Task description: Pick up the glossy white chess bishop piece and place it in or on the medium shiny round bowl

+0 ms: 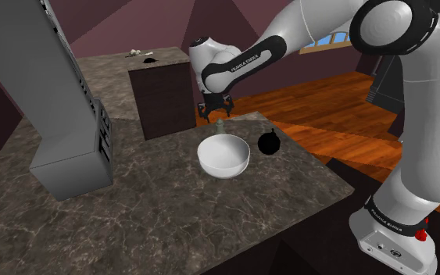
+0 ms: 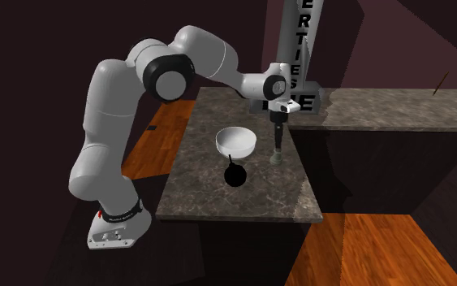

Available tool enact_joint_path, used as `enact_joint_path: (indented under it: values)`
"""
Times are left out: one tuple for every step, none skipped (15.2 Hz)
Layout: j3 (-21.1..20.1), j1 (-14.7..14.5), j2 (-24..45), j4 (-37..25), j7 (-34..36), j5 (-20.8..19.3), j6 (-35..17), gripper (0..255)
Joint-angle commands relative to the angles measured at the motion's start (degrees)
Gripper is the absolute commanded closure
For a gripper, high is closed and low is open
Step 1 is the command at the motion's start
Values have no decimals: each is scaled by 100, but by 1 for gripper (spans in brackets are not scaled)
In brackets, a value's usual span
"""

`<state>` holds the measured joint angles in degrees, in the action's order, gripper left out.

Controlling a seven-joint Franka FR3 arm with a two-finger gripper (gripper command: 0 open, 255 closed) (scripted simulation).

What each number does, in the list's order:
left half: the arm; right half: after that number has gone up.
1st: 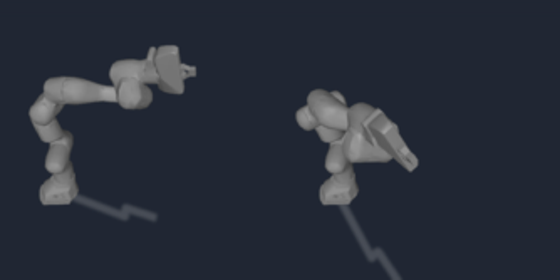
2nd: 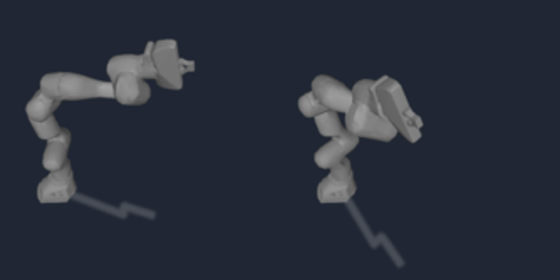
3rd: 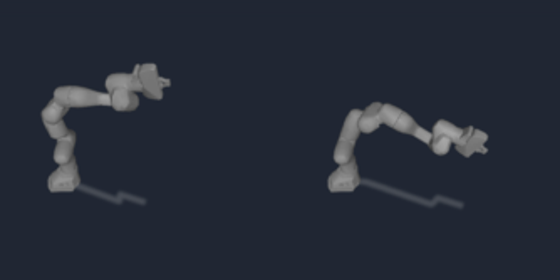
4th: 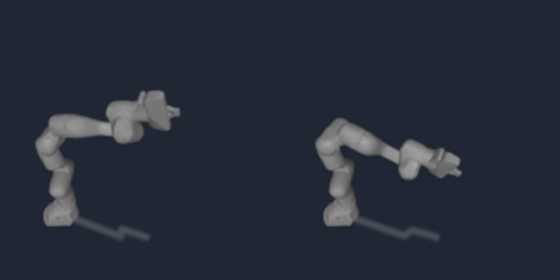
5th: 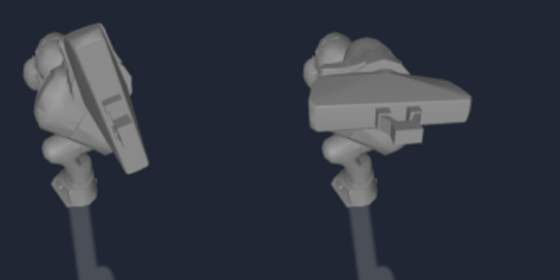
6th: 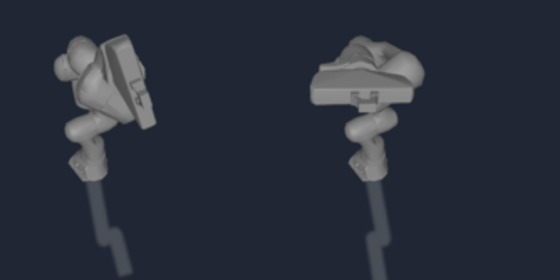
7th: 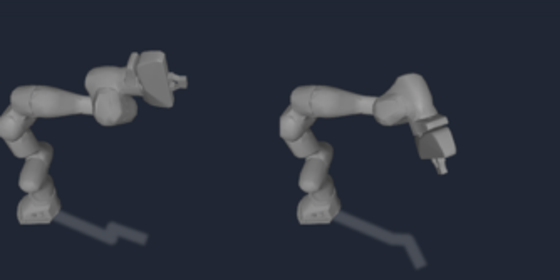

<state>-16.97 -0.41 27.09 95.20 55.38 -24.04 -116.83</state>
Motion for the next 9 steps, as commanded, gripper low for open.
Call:
enact_joint_path:
  values:
    - [33,6,94,16,30,-47,-107,0]
    - [44,11,125,44,42,-66,-166,0]
    - [56,16,158,71,53,-84,-225,0]
    - [69,21,191,97,65,-104,-283,0]
    - [76,24,211,111,72,-115,-317,0]
    - [76,24,211,112,72,-115,-317,0]
    - [76,24,211,112,72,-115,-317,0]
    - [76,24,211,111,72,-115,-317,0]
    - [76,24,211,111,72,-115,-317,0]
